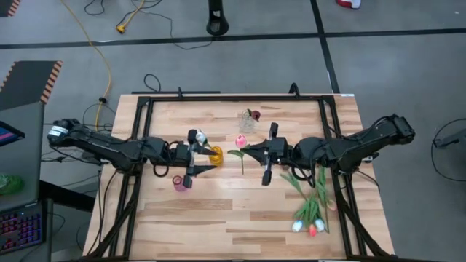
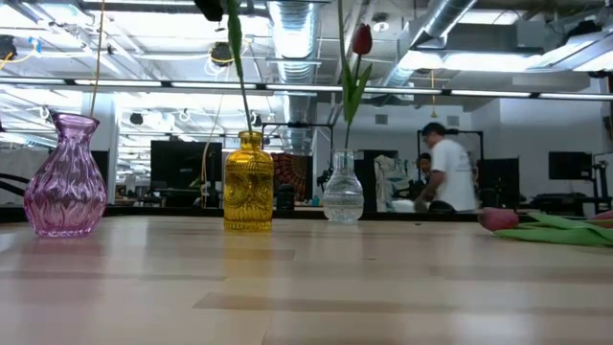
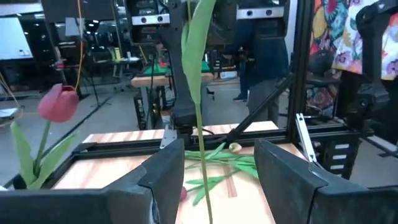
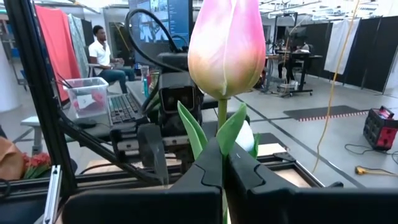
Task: Sort flowers into vase by color
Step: Put the pink flower into the purple vase
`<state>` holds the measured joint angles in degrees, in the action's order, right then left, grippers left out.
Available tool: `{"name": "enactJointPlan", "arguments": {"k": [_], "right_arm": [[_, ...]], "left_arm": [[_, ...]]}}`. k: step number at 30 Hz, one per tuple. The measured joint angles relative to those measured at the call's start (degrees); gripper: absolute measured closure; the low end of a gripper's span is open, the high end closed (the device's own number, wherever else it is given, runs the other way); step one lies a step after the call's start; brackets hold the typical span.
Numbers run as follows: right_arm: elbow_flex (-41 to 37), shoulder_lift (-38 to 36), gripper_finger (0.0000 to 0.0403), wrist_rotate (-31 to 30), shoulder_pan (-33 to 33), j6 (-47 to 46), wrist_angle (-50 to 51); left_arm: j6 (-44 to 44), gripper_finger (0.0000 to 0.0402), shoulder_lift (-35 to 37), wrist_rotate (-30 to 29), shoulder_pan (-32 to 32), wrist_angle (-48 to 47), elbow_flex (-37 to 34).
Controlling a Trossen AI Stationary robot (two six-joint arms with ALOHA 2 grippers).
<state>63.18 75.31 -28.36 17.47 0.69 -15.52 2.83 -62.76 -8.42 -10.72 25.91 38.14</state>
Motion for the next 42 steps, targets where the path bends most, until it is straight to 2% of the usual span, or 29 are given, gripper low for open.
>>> {"name": "enactJointPlan", "arguments": {"k": [8,15,24,37,42], "right_arm": [[0.0,0.0,0.0378,0.02,0.0,-0.02,-0.12],[0.0,0.04,0.0378,2.44,0.0,-0.07,-2.52],[-0.02,6.97,0.0378,5.99,0.04,5.45,-15.82],[-0.02,15.47,0.0378,6.13,0.15,5.8,-25.32],[-0.02,19.13,0.0378,9.92,0.11,5.81,-30.92]], "left_arm": [[-0.32,0.0218,-2.12,-1.15,-0.26,0.81,1.76],[0.13,0.0218,-2.13,-6.67,-2.61,1.05,1.79],[1.22,0.0219,-2.1,-9.75,-6.29,0.59,1.79],[-0.39,0.0219,-1.64,-28.37,-19.16,-4.69,1.83],[-2.58,0.0219,-2.5,-29.46,-20.92,-5.22,1.83]]}}
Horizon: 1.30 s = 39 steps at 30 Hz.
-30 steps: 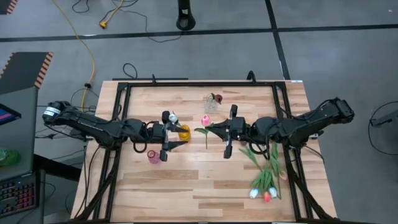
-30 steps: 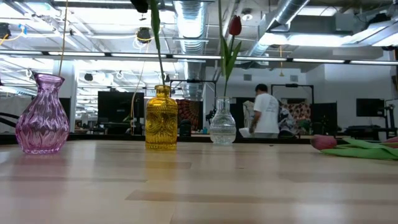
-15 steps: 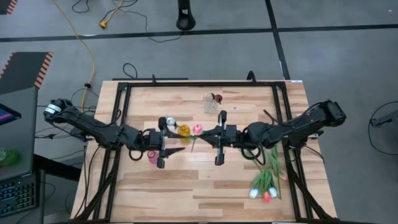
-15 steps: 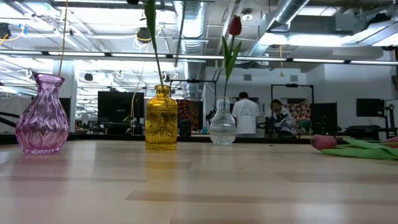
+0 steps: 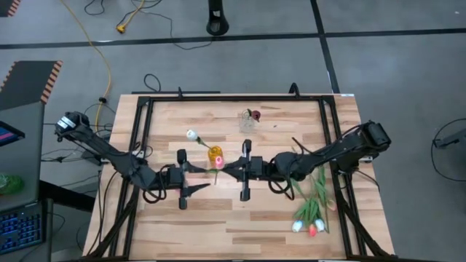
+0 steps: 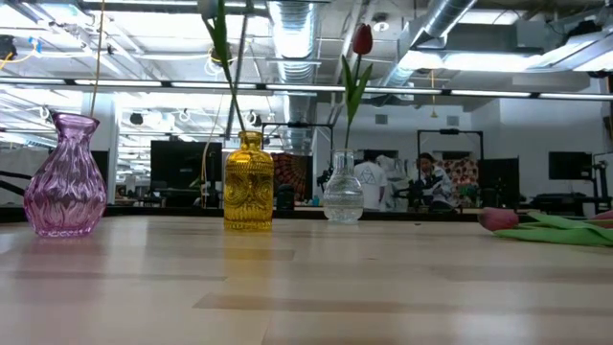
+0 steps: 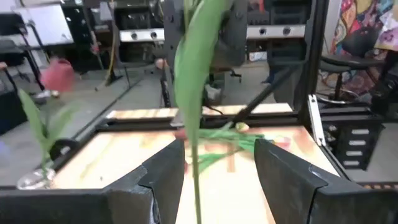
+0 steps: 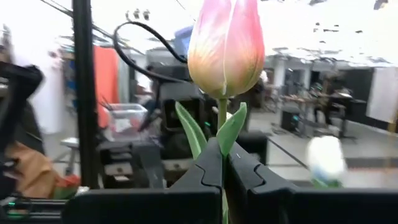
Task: Sort flowers into vase by color
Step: Put the pink flower into the purple vase
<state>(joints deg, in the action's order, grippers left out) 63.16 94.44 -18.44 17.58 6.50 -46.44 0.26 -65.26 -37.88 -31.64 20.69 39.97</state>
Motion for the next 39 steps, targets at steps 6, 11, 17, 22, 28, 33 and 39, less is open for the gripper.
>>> {"name": "enactJointPlan", "arguments": {"k": [6,11,17,22,28,33,39], "right_arm": [[0.0,1.88,0.0378,1.66,-0.11,0.05,-3.42],[0.0,2.05,0.0376,2.04,-0.13,0.02,-3.5],[0.0,2.06,0.0374,2.05,-0.11,0.02,-3.36],[0.0,2.05,0.0374,2.04,-0.11,0.02,-3.34],[0.0,2.05,0.0373,2.04,-0.11,0.0,-3.37],[0.0,2.06,0.0373,2.04,-0.11,0.0,-3.37],[0.0,2.05,0.0372,2.04,-0.11,-0.46,-3.3]], "left_arm": [[-3.37,0.0219,-2.19,-0.1,-0.06,-0.2,0.0],[-4.07,0.0219,-4.32,-1.28,0.13,0.21,0.0],[-2.52,0.0228,-6.45,-3.14,0.16,3.8,0.0],[-2.37,0.027,-6.73,-5.11,0.16,4.16,0.0],[-2.3,0.0351,-6.73,-5.3,0.18,4.15,0.0],[-2.26,0.0397,-6.73,-5.28,0.18,4.13,0.0],[-2.24,0.0399,-6.73,-5.28,0.18,4.11,0.0]]}}
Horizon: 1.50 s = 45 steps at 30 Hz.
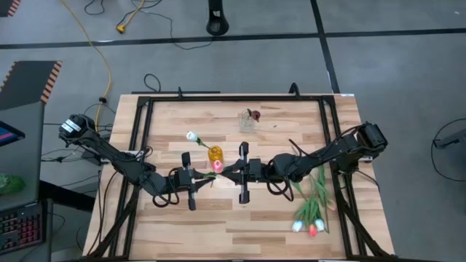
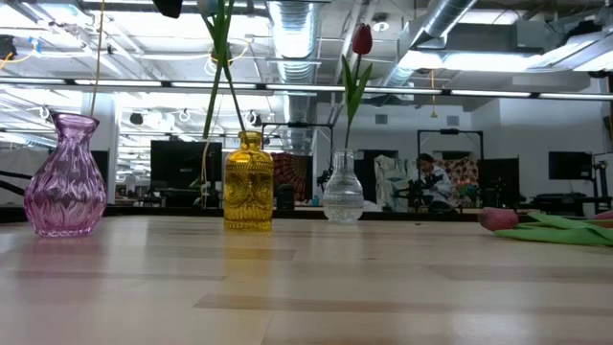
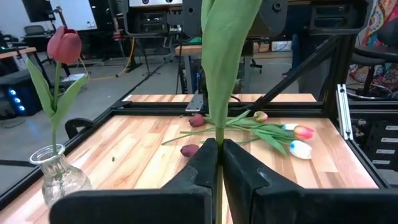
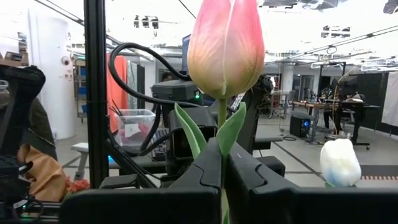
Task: Sort flowers into vase by color
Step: Put the pink flower into the purple vase
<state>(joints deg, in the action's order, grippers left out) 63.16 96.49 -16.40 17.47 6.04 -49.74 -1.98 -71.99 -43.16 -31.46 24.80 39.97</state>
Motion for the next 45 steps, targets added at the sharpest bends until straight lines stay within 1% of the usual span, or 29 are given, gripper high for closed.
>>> {"name": "enactJointPlan", "arguments": {"k": [3,6,14,18,21,23,27,31,34,37,40,45], "right_arm": [[0.0,0.0,0.0361,0.31,0.0,0.0,0.22],[0.0,0.0,0.0338,1.71,0.01,0.0,0.52],[0.0,-0.33,0.0243,1.09,0.01,0.0,1.92],[0.0,-2.83,0.02,-0.03,0.06,-0.02,7.27],[0.0,-5.28,0.0181,-0.04,0.21,-0.02,13.25],[0.0,-6.88,0.0175,-0.04,0.42,-0.02,17.89],[0.0,-9.31,0.0173,-0.04,0.99,-0.57,25.37],[0.0,-10.36,0.0175,-0.04,1.09,-3.03,30.19],[0.0,-10.36,0.0176,-0.07,1.21,-3.21,32.71],[0.0,-10.1,0.0176,-0.15,1.26,-3.77,34.54],[0.0,-10.01,0.0176,-0.15,1.29,-6.9,37.31],[0.0,-10.01,0.0176,-0.15,1.29,-9.61,40.41]], "left_arm": [[0.0,0.04,0.0,0.01,0.0,-0.04,-0.02],[0.02,0.04,0.0,0.02,0.0,-0.08,-0.04],[0.02,0.0401,0.26,-0.09,-0.01,-0.11,-0.04],[1.34,0.0401,1.84,-0.26,-0.55,-0.09,-0.04],[3.41,0.0401,3.86,-1.22,-1.8,-0.17,-0.04],[4.54,0.0401,5.81,-2.59,-3.05,-1.31,-0.04],[4.31,0.0401,10.3,-7.85,-6.63,-6.44,-0.04],[3.78,0.0401,14.33,-13.45,-10.86,-11.56,-0.04],[2.41,0.0401,16.78,-17.52,-13.9,-15.02,-0.04],[-0.42,0.0401,18.74,-21.08,-16.63,-19.77,-0.04],[-4.39,0.0401,19.95,-24.47,-18.98,-24.63,-0.04],[-11.62,0.0401,20.7,-28.58,-21.99,-32.48,-0.04]]}}
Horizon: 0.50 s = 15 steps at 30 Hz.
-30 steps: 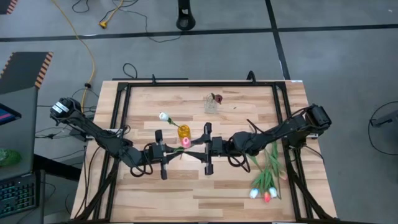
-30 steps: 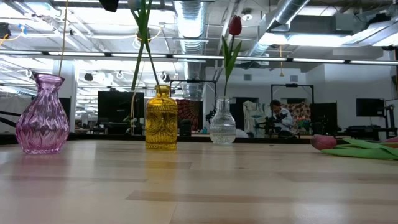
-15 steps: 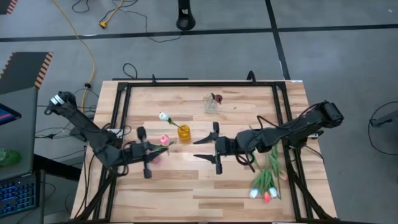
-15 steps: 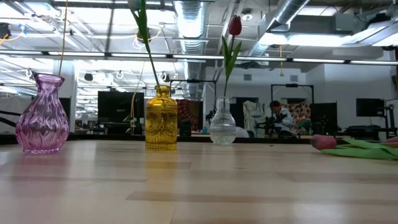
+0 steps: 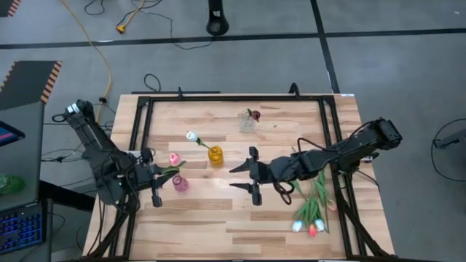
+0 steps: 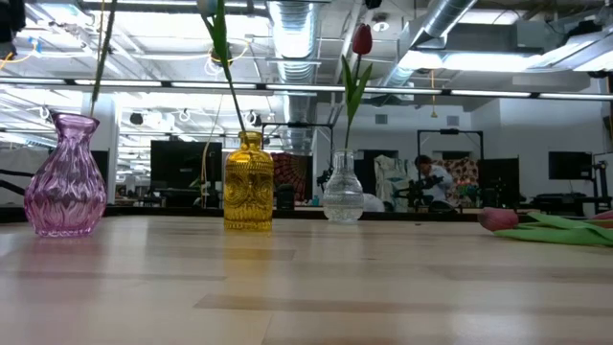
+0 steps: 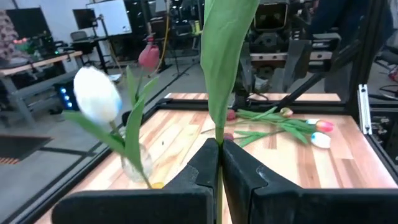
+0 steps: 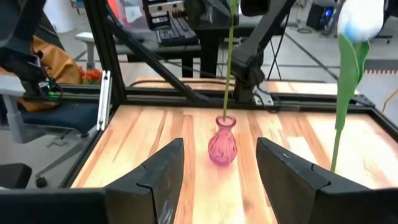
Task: Sort flowers into vase by color
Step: Put the pink flower into the purple vase
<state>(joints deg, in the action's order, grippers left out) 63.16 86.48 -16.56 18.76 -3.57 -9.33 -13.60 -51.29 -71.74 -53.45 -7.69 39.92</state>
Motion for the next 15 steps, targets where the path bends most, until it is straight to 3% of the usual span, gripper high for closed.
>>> {"name": "enactJointPlan", "arguments": {"k": [15], "right_arm": [[0.0,0.02,0.0176,-0.02,-0.02,-0.97,1.23]], "left_arm": [[-22.03,0.0401,-0.13,-3.98,-1.94,-20.38,0.0]]}}
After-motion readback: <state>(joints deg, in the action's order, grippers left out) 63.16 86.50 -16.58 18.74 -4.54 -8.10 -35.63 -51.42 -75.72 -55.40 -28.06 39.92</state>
